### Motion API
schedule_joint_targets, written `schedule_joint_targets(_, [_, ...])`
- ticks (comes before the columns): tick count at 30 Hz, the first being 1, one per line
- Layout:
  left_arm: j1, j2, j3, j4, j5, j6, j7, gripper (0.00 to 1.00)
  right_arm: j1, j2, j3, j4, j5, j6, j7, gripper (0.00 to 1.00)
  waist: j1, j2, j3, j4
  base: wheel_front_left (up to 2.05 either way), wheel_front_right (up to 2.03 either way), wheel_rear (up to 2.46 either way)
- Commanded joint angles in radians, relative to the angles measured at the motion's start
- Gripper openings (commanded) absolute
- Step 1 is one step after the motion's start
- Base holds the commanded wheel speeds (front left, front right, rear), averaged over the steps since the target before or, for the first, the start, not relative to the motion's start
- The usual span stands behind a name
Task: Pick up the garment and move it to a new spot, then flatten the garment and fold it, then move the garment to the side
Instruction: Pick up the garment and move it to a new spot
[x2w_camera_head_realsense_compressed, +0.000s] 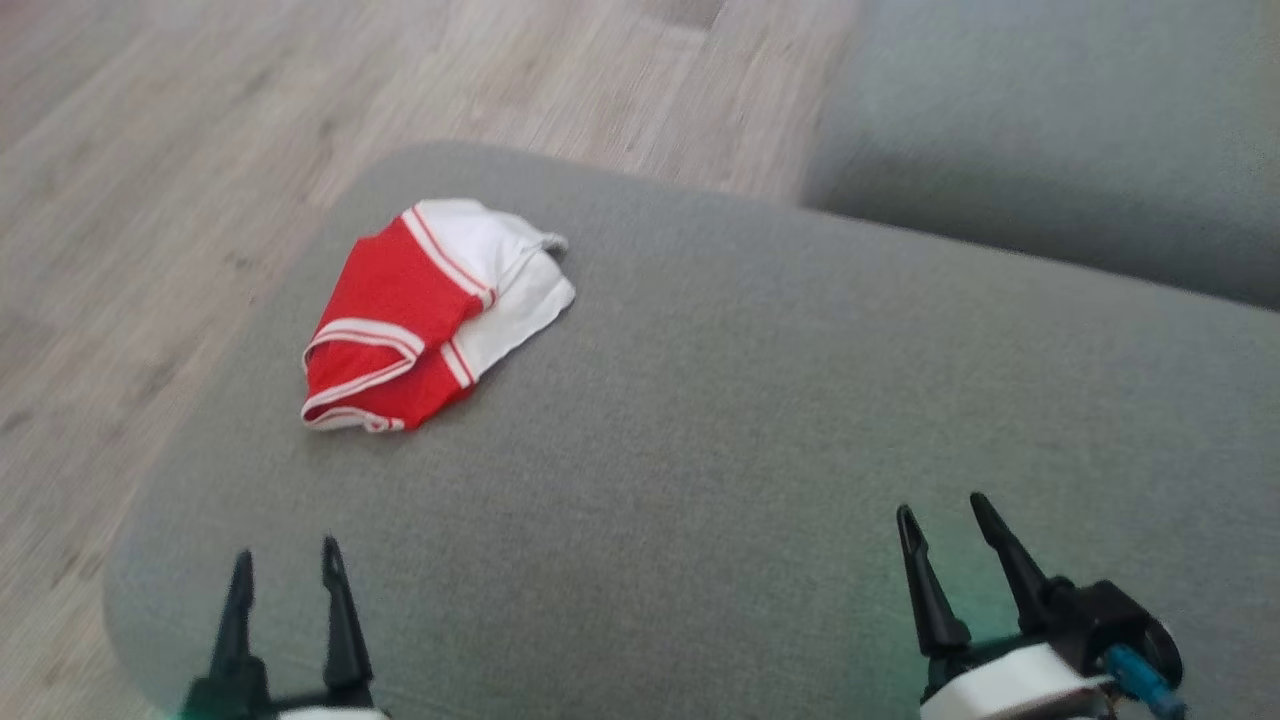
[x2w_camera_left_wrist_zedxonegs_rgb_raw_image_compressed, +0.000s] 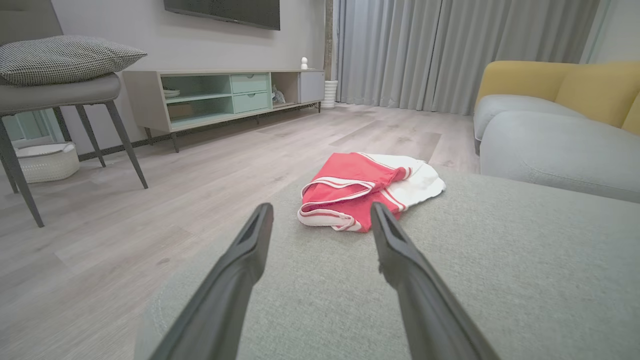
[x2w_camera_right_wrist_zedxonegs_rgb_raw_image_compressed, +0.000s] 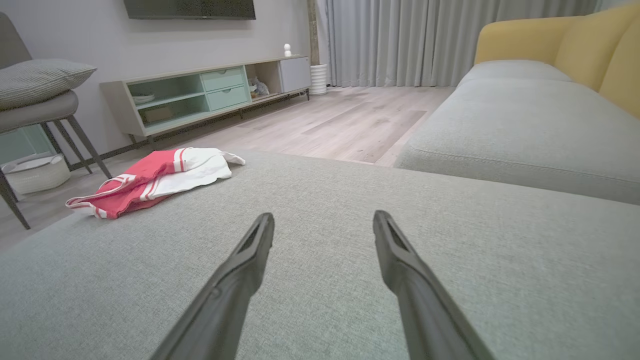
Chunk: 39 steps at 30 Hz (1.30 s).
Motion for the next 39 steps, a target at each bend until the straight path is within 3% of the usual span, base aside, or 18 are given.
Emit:
schedule_joint_targets(1, [-0.082,0.000,0.048,-0.044,0.011,-0.005,-0.005,1.00,-0.059,-0.012,0.022,-0.032,-0.019,0.007,-0.011,1.00,0.0001,0.0000,0.062,0.010,0.00,0.00,0.00])
schedule_joint_targets(5, [-0.255,0.007,0.069,-0.038,0.025,-0.041,-0.005,1.00,-0.109,-0.072,0.006,-0.062,-0.046,0.007,-0.011,1.00,0.0001,0.0000,0.195,0.007,0.00,0.00,0.00])
schedule_joint_targets(9, [-0.502,0.030,0.059,0.106,0.036,-0.088,-0.005,1.00,-0.145,-0.151,-0.010,-0.082,-0.063,0.007,-0.011,1.00,0.0001,0.0000,0.307,0.009,0.00,0.00,0.00])
schedule_joint_targets(10, [-0.502,0.030,0.059,0.106,0.036,-0.088,-0.005,1.00,-0.145,-0.151,-0.010,-0.082,-0.063,0.007,-0.011,1.00,0.0001,0.0000,0.307,0.009,0.00,0.00,0.00])
schedule_joint_targets(14, [-0.765,0.057,0.042,0.382,0.043,-0.113,0.021,1.00,-0.182,-0.221,-0.001,-0.092,-0.074,0.007,-0.011,1.00,0.0001,0.0000,0.387,-0.005,0.00,0.00,0.00])
schedule_joint_targets(17, [-0.916,0.074,0.057,0.602,0.030,-0.100,0.139,1.00,-0.210,-0.254,0.008,-0.107,-0.078,0.007,-0.011,1.00,0.0001,0.0000,0.433,-0.027,0.00,0.00,0.00])
schedule_joint_targets(21, [-1.047,0.088,0.094,0.874,-0.024,-0.105,0.289,1.00,-0.247,-0.282,0.022,-0.114,-0.080,0.007,-0.011,1.00,0.0001,0.0000,0.479,-0.061,0.00,0.00,0.00])
schedule_joint_targets(23, [-1.062,0.095,0.106,0.945,-0.041,-0.109,0.316,1.00,-0.253,-0.283,0.028,-0.113,-0.081,0.007,-0.011,1.00,0.0001,0.0000,0.486,-0.070,0.00,0.00,0.00])
schedule_joint_targets(24, [-1.065,0.102,0.104,0.972,-0.042,-0.114,0.321,0.27,-0.254,-0.281,0.028,-0.111,-0.082,0.007,-0.011,1.00,0.0001,0.0000,0.487,-0.073,0.00,0.00,0.00])
schedule_joint_targets(25, [-1.069,0.109,0.102,0.993,-0.042,-0.122,0.320,0.06,-0.255,-0.279,0.027,-0.110,-0.081,0.007,-0.011,1.00,0.0001,0.0000,0.488,-0.075,0.00,0.00,0.00])
schedule_joint_targets(26, [-1.074,0.116,0.101,1.005,-0.042,-0.126,0.308,0.00,-0.255,-0.277,0.025,-0.109,-0.082,0.007,-0.011,1.00,0.0001,0.0000,0.488,-0.076,0.00,0.00,0.00])
schedule_joint_targets(33, [-1.162,0.179,0.044,0.967,0.008,-0.150,0.064,0.00,-0.253,-0.226,0.033,-0.083,-0.072,0.007,-0.011,1.00,0.0001,0.0000,0.383,-0.099,0.00,0.00,0.00])
schedule_joint_targets(39, [-1.257,0.177,-0.036,0.853,0.059,-0.206,0.011,0.00,-0.240,-0.153,0.058,-0.070,-0.057,0.007,-0.011,1.00,0.0001,0.0000,0.235,-0.186,0.00,0.00,0.00])
